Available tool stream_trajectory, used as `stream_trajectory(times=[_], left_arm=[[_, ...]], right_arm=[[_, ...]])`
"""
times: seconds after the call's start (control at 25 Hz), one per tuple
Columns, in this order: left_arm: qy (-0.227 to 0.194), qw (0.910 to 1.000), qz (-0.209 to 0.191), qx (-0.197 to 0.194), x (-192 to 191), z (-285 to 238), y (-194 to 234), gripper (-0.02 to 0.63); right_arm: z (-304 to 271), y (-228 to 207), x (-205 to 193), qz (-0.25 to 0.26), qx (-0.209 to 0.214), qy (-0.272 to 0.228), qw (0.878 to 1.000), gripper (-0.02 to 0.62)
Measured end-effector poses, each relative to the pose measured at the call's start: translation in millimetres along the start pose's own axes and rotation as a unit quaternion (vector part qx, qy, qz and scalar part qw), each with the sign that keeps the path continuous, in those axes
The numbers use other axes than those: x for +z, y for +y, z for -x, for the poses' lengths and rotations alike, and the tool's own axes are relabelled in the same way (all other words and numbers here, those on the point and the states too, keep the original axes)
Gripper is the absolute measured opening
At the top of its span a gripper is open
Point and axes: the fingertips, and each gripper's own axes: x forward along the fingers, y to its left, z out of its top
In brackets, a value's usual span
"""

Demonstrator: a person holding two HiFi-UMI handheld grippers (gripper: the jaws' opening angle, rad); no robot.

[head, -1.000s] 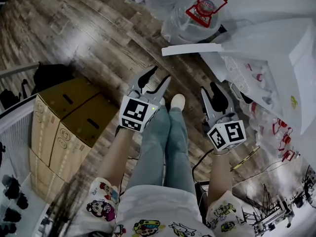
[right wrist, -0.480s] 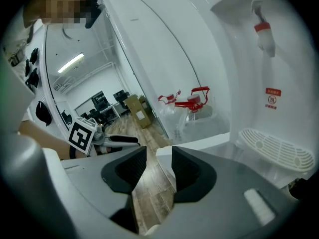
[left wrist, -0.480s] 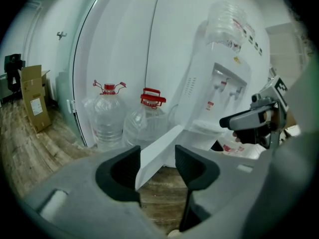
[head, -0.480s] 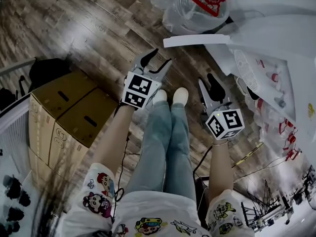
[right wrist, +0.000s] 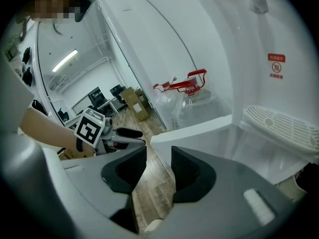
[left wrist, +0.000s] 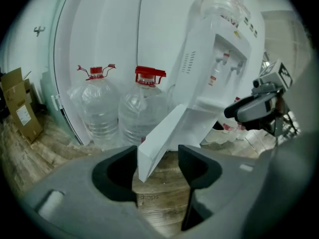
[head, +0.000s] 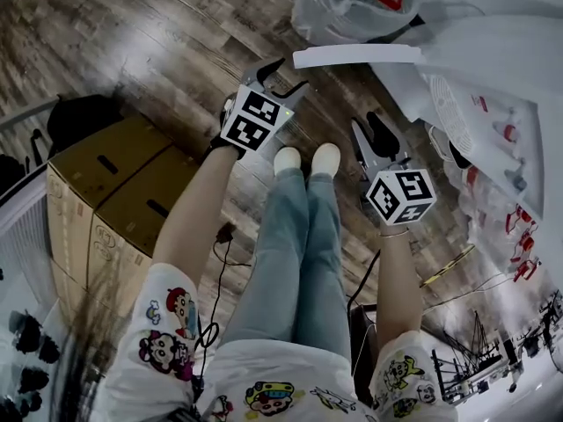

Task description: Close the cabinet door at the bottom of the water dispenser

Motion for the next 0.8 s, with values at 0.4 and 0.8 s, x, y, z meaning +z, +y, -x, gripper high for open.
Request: stream_trajectory(times=[0.4,0.8], left_arm=[[0.074,0.9949,-0.060,-0.032,-6,-39,9,0.285],[0.118,0.9886,-0.085,-0.035,-15,-60,10,0.283]], right_arm=[[-4,-13,-18,-0.029,-0.023,0.017,0.999,0.142],[2,-22,-21,-0.050,-0.040,0.011,0.998,0.109]])
